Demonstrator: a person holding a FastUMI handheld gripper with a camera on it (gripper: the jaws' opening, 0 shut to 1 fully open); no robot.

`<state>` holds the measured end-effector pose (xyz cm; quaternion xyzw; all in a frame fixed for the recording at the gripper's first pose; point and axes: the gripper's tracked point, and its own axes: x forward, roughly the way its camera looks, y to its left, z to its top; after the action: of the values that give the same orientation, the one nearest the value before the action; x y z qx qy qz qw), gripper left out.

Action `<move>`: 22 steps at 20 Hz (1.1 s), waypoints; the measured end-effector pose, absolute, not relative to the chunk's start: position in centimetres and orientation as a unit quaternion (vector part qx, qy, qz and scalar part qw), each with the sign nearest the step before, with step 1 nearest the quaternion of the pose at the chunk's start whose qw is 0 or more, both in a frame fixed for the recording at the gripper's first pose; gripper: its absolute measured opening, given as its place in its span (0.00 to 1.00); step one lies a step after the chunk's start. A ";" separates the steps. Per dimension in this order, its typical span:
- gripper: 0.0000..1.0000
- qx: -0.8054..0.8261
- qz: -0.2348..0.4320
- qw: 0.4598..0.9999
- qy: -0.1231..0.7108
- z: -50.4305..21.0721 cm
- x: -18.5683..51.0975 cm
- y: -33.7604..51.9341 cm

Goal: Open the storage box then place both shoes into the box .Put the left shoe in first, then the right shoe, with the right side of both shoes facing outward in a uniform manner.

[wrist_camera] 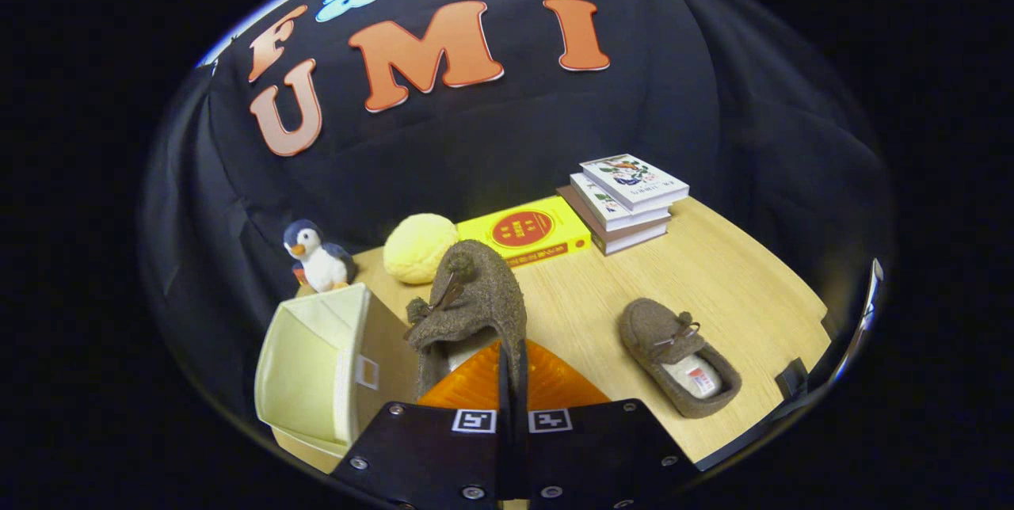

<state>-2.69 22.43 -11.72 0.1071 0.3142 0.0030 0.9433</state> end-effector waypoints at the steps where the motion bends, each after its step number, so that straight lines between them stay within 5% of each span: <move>1: 0.01 0.113 0.010 0.945 0.308 -10.9 -2.8 23.9; 12: 0.00 0.138 0.092 0.924 0.345 -13.2 -5.0 40.3; 22: 0.03 0.096 0.127 0.901 0.403 -18.3 -7.8 46.4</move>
<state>-7.80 46.43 -18.30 0.0960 0.4028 0.1271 0.9013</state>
